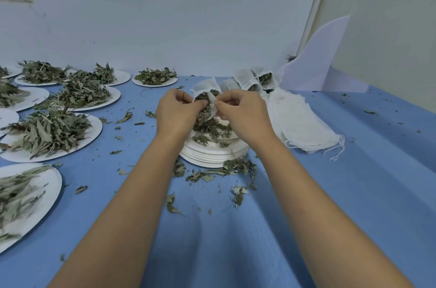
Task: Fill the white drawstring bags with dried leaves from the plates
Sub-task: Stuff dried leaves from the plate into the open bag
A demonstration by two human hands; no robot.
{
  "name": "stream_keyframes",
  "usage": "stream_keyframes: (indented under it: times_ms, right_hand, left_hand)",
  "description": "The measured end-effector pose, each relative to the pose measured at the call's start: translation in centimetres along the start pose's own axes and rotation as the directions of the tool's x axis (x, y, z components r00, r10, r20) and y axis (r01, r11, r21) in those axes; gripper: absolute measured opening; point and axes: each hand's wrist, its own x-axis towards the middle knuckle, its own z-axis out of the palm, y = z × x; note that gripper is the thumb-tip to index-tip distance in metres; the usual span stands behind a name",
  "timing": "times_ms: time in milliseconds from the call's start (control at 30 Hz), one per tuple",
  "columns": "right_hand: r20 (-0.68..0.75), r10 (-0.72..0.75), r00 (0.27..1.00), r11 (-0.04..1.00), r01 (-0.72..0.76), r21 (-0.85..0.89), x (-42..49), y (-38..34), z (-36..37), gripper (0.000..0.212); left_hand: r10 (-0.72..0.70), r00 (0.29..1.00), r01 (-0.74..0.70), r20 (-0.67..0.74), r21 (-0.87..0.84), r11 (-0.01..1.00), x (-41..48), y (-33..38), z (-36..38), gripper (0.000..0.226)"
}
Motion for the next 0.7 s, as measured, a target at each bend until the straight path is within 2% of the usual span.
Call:
stream_keyframes:
  times_ms: [67,133,200,300,400,533,700]
  right_hand:
    - [-0.038,0.013,0.999,1.000,-0.013,-0.004,0.1,0.3,0.0,0.008]
    - [-0.066,0.013,0.998,1.000,-0.014,-0.013,0.2,0.5,-0.1,0.009]
    - [-0.092,0.024,0.996,1.000,-0.024,-0.003,0.3,0.6,-0.1,0.009]
    - [-0.092,0.050,0.995,0.998,-0.047,0.030,0.4,0.5,-0.1,0.009]
    - [-0.084,0.061,0.995,0.997,-0.057,0.053,0.4,0.5,-0.1,0.017]
    - [-0.069,0.064,0.996,0.996,-0.060,0.066,0.3,0.6,-0.1,0.021]
    - [-0.034,0.061,0.998,0.997,-0.060,0.041,0.3,0.5,0.1,0.006]
  left_hand:
    - [-0.124,0.982,0.146,0.144,-0.155,0.977,0.1,0.7,-0.2,0.019]
    - [-0.190,0.940,0.276,0.282,-0.304,0.912,0.0,1.4,-0.5,0.009]
    - [-0.183,0.910,0.308,0.372,-0.311,0.899,0.0,1.6,-0.9,0.010]
    - [-0.123,0.906,0.167,0.404,-0.076,0.983,0.1,1.2,-1.5,0.030]
    - [-0.050,0.919,0.016,0.392,0.090,0.996,0.0,0.9,-1.6,0.048]
    - [0.050,0.954,-0.089,0.297,0.119,0.989,0.0,0.3,-1.3,0.046]
    - [0.172,0.972,-0.200,0.161,0.178,0.963,0.2,-0.3,-1.2,0.034]
